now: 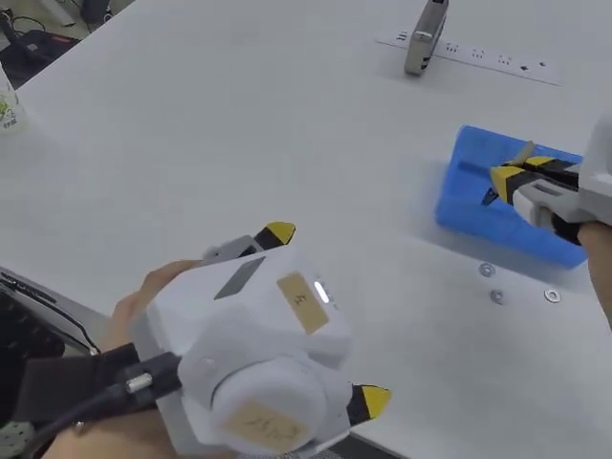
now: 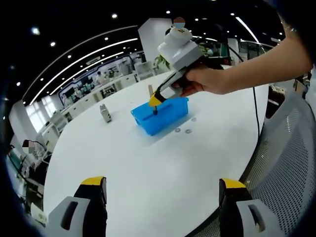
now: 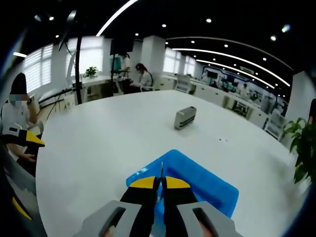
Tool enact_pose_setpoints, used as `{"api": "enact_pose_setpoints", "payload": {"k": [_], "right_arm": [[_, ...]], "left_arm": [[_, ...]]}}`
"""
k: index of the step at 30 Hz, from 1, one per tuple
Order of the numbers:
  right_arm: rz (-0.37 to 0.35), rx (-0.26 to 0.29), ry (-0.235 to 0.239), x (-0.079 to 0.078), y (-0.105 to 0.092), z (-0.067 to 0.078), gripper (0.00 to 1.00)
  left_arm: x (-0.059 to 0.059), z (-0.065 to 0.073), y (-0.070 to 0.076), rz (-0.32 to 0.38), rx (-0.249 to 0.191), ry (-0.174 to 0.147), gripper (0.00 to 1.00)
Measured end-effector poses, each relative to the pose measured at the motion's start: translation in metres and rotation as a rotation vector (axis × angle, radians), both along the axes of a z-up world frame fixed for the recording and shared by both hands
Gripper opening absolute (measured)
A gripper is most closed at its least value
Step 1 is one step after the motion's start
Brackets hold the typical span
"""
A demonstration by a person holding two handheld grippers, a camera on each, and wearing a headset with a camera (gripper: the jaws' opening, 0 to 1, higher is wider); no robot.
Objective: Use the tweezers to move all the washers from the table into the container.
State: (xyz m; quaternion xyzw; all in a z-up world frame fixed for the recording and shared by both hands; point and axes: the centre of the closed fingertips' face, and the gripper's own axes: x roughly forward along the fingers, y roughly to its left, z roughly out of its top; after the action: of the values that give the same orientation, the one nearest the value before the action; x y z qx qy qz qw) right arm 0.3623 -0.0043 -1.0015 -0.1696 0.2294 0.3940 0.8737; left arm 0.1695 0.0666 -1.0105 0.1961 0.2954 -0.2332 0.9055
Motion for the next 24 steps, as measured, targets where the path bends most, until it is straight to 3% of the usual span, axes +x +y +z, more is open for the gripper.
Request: {"api": "enact_pose_setpoints", "payload": {"k": [8, 18, 20, 24], "right_arm": [[0.006, -0.019, 0.009, -0.003, 0.0, -0.007, 0.01], [-0.002, 0.0, 0.015, -0.003, 0.0, -0.005, 0.02], [-0.003, -0.007, 0.023, -0.001, -0.001, -0.004, 0.02], [-0.014, 0.034, 0.017, -0.002, -0.001, 0.011, 0.02]], "left_arm": [[0.0, -0.001, 0.0, -0.002, -0.001, 0.004, 0.96], [-0.001, -0.002, 0.001, -0.001, 0.008, 0.012, 0.95], [0.0, -0.001, 0.002, 0.004, 0.008, 0.006, 0.95], [0.0, -0.002, 0.004, 0.013, 0.018, 0.008, 0.94]]}}
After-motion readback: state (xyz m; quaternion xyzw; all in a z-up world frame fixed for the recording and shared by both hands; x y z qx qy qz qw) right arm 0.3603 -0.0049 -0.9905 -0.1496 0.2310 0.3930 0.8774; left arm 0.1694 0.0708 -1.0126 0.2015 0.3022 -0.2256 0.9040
